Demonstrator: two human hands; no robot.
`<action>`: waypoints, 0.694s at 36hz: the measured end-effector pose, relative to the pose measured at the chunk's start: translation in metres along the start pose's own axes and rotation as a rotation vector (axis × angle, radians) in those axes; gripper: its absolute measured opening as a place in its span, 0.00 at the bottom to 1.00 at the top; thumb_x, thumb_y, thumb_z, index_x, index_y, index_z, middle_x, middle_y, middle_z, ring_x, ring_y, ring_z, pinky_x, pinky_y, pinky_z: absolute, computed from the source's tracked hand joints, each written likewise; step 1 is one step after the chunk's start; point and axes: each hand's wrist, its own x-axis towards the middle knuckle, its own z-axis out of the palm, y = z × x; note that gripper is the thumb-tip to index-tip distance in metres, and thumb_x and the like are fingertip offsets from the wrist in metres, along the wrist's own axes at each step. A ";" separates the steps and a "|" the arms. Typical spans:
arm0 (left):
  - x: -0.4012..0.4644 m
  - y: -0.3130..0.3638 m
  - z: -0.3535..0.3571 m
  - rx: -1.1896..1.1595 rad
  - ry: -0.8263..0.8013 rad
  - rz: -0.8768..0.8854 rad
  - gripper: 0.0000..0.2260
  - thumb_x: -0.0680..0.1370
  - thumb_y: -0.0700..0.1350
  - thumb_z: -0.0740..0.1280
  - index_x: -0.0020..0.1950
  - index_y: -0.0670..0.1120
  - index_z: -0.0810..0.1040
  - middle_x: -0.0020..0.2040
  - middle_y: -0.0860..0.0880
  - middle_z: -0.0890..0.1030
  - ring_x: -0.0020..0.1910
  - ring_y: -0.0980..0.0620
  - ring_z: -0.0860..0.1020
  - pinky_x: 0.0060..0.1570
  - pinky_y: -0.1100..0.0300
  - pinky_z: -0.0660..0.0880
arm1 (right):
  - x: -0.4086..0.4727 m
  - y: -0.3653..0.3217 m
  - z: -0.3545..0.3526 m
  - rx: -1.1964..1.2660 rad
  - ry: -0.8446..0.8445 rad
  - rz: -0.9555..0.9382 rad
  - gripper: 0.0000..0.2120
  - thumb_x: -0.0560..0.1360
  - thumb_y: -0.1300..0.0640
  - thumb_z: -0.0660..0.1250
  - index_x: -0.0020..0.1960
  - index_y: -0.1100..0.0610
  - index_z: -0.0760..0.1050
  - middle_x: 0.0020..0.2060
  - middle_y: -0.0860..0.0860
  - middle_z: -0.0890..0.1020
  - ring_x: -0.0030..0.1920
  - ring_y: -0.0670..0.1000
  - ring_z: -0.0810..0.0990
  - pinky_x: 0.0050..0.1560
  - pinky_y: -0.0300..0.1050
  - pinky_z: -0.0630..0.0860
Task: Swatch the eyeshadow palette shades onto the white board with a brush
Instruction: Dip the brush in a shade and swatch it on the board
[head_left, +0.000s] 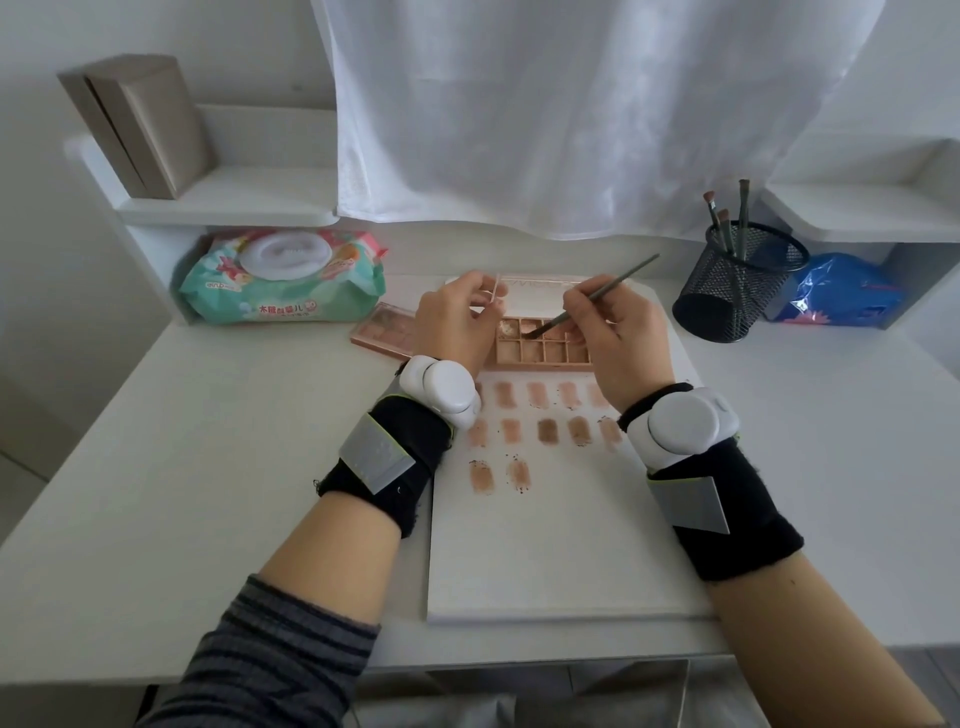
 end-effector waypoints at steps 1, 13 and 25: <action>0.000 0.000 0.000 -0.002 0.001 0.001 0.04 0.74 0.37 0.67 0.46 0.45 0.80 0.47 0.50 0.83 0.45 0.53 0.80 0.47 0.56 0.78 | 0.000 0.000 0.000 -0.005 0.020 -0.010 0.11 0.78 0.59 0.62 0.38 0.48 0.72 0.30 0.46 0.79 0.32 0.45 0.77 0.40 0.49 0.77; -0.001 0.003 -0.001 0.001 0.012 -0.022 0.05 0.74 0.38 0.67 0.45 0.46 0.80 0.47 0.51 0.83 0.45 0.54 0.80 0.47 0.58 0.77 | -0.001 0.004 0.002 -0.124 0.017 -0.145 0.06 0.78 0.58 0.62 0.42 0.55 0.74 0.31 0.40 0.77 0.34 0.43 0.77 0.37 0.38 0.73; -0.001 0.002 0.000 -0.004 0.019 -0.036 0.05 0.73 0.37 0.66 0.44 0.46 0.80 0.45 0.50 0.83 0.44 0.52 0.81 0.46 0.54 0.78 | -0.002 0.001 0.003 -0.035 0.092 -0.047 0.08 0.77 0.56 0.64 0.39 0.50 0.73 0.29 0.44 0.80 0.31 0.43 0.78 0.40 0.49 0.79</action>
